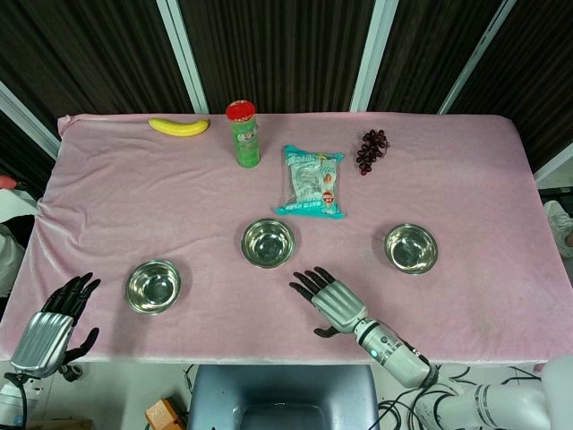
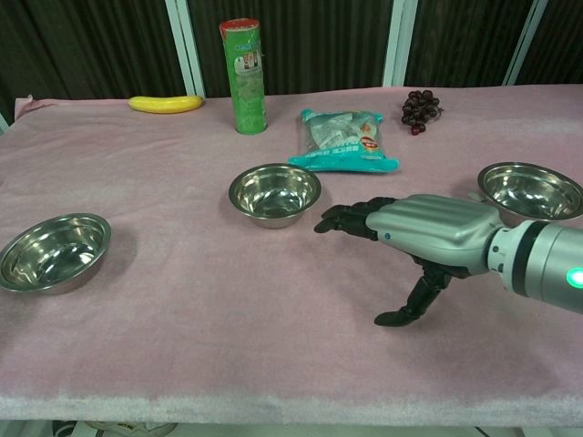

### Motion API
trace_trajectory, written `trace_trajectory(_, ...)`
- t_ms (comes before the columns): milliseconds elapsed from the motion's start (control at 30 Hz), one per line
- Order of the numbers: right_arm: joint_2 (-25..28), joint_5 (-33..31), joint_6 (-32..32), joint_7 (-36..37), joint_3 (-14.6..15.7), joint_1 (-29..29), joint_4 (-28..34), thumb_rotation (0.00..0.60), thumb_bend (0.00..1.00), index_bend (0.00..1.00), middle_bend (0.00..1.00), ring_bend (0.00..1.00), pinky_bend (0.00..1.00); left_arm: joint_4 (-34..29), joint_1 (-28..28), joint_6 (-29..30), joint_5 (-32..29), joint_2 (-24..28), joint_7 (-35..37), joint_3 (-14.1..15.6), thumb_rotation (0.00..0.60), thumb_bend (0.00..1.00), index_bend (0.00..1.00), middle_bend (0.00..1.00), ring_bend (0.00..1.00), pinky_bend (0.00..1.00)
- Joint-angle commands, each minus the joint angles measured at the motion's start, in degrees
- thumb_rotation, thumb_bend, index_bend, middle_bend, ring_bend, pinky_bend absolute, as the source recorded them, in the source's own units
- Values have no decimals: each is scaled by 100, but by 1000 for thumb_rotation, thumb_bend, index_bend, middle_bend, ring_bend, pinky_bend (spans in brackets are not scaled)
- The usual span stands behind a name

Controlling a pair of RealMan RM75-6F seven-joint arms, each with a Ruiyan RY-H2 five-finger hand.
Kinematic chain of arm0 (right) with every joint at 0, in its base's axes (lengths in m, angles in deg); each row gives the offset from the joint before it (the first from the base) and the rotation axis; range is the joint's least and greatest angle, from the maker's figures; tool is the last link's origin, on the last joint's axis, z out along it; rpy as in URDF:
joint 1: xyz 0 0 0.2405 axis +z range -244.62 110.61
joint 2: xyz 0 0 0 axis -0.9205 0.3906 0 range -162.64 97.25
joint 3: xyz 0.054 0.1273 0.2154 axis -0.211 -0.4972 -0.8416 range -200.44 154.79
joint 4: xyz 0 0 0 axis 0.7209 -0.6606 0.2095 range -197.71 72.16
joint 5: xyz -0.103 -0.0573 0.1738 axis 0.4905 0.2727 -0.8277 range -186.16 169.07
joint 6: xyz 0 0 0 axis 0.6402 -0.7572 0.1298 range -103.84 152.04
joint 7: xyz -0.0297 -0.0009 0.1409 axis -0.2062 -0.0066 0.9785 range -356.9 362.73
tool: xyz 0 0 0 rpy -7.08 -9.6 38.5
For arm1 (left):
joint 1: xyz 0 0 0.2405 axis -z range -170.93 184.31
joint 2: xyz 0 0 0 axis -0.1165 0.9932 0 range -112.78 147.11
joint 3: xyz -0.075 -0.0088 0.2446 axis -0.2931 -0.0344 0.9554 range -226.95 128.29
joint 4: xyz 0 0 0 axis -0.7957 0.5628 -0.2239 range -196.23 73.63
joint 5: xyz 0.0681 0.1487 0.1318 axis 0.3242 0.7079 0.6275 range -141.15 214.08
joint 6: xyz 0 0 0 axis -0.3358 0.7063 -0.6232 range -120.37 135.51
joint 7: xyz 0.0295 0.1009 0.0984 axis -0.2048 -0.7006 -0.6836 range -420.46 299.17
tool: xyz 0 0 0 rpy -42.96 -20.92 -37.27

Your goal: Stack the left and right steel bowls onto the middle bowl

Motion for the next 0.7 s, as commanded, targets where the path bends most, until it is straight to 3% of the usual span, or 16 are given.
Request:
trace_trajectory(33, 0, 5, -4, 11, 5, -1, -9, 600, 329, 29, 0, 0, 0, -4, 0, -15, -8, -1, -16, 3, 600, 396, 0, 0, 0, 151)
trace_trajectory(233, 102, 54, -114, 36, 19, -50, -10, 600, 329, 42, 0, 0, 0, -16, -27, 9, -26, 14, -16, 4, 600, 397, 0, 0, 0, 151)
trace_trajectory(533, 1053, 303, -1102, -50, 217, -661, -227, 600, 328, 72, 0, 0, 0, 9, 1, -13, 9, 38, 85, 4, 600, 397, 0, 0, 0, 151)
trace_trajectory(700, 1498, 217, -1310, 358, 311, -999, -577, 600, 328, 129, 0, 0, 0, -10, -37, 33, 10, 42, 47, 14, 600, 396, 0, 0, 0, 151)
